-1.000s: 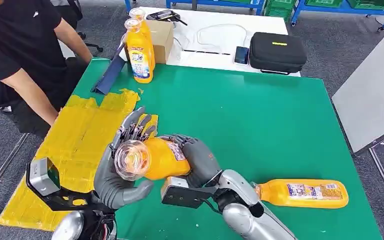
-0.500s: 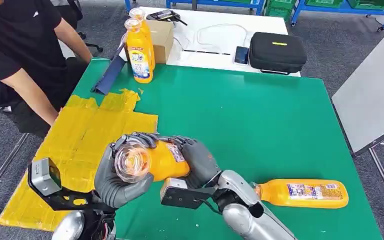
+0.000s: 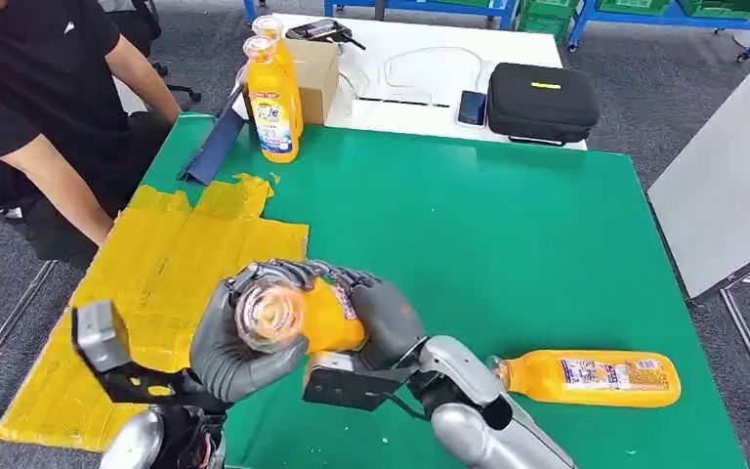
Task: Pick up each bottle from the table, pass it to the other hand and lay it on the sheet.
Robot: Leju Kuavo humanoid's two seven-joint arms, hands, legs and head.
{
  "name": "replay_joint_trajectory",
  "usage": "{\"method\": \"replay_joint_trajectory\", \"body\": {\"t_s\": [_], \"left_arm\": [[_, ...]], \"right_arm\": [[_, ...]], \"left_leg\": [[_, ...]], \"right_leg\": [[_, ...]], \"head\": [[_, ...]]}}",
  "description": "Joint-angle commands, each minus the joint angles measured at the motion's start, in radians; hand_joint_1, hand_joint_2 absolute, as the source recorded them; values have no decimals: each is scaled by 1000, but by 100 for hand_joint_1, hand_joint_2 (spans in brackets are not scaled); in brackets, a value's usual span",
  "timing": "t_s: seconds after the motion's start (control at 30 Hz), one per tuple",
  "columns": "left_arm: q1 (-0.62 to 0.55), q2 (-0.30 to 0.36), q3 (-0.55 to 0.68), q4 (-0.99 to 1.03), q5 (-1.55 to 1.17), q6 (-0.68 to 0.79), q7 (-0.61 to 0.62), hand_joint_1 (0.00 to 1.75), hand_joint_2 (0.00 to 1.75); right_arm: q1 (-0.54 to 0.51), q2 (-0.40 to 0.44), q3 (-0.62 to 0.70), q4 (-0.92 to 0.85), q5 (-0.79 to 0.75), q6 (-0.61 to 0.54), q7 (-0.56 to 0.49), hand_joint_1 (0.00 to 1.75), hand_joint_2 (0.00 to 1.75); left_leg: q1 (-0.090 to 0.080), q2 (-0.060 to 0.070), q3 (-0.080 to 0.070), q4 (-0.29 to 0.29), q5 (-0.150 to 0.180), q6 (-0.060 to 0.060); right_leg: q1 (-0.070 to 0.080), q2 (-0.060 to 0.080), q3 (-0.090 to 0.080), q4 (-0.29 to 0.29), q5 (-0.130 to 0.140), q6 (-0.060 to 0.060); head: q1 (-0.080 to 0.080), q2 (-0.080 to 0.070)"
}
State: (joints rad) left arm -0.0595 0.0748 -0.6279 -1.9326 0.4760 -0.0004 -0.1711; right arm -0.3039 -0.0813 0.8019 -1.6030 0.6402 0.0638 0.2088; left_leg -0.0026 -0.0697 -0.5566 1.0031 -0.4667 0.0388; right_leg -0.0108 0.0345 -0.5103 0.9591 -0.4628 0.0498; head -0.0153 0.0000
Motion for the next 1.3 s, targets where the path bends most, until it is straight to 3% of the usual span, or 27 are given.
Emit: {"method": "replay_joint_trajectory", "body": {"t_s": [0.03,0.07,0.23,0.33,0.5,0.77,1.03,1.07,1.17,1.23,1.27,1.3], "left_arm": [[85,-51,76,-190,-359,-9,-19,175,175],[25,-39,89,-163,-415,-11,-34,175,175],[13,-67,139,-87,-498,-39,-102,175,175],[2,-61,152,-211,-674,26,-4,175,175],[31,-69,210,-181,-880,24,-29,175,175],[77,-34,202,8,-1457,111,-64,175,175],[79,-27,200,33,-1492,127,-66,175,175],[86,-20,198,55,-1530,131,-59,175,175],[118,16,198,164,-1669,174,-26,175,175],[136,26,211,245,-1700,206,-19,175,175],[148,28,219,277,-1709,210,-11,175,175],[151,29,222,287,-1712,211,-8,175,175]], "right_arm": [[14,-64,-24,37,100,102,70,0,0],[39,-70,-46,25,124,112,73,0,0],[79,-70,-86,47,190,119,26,0,0],[148,-81,-124,-112,251,213,93,0,0],[313,-101,-219,-241,341,215,55,0,0],[512,-150,-301,-345,426,56,11,0,0],[520,-160,-299,-351,421,29,17,0,0],[532,-171,-300,-357,412,-3,18,0,0],[666,-266,-331,-589,465,-51,136,0,0],[739,-319,-357,-649,477,-148,153,0,0],[778,-337,-392,-658,463,-191,158,0,175],[803,-344,-420,-675,439,-229,144,0,175]], "left_leg": [[1,8,0,2,-1,-2],[1,7,1,0,-1,-2],[0,-1,1,0,1,-2],[0,4,-2,2,0,-2],[-1,-2,-1,1,0,-2],[-2,0,0,-1,0,-2],[-2,3,-1,0,0,-2],[-2,2,-1,0,0,-2],[-3,0,-1,-1,0,-1],[-4,-1,1,-1,0,-2],[-4,-3,1,-1,0,-1],[-4,-1,3,-2,0,-2]], "right_leg": [[1,0,-1,1,0,-1],[1,-2,1,0,0,-1],[1,-8,2,-2,0,-1],[0,-3,-2,1,0,-2],[0,-8,0,0,-1,-1],[-1,-7,0,-1,-1,-1],[-1,-5,-2,-1,0,-2],[-2,-4,-2,-1,0,-1],[-2,-6,-1,0,-1,-1],[-3,-8,0,0,-2,-1],[-3,-7,0,-1,-1,0],[-3,-9,2,-2,-2,-1]], "head": [[0,0],[0,0],[0,0],[-1,0],[0,0],[0,0],[0,0],[0,0],[0,0],[0,0],[0,0],[0,0]]}}
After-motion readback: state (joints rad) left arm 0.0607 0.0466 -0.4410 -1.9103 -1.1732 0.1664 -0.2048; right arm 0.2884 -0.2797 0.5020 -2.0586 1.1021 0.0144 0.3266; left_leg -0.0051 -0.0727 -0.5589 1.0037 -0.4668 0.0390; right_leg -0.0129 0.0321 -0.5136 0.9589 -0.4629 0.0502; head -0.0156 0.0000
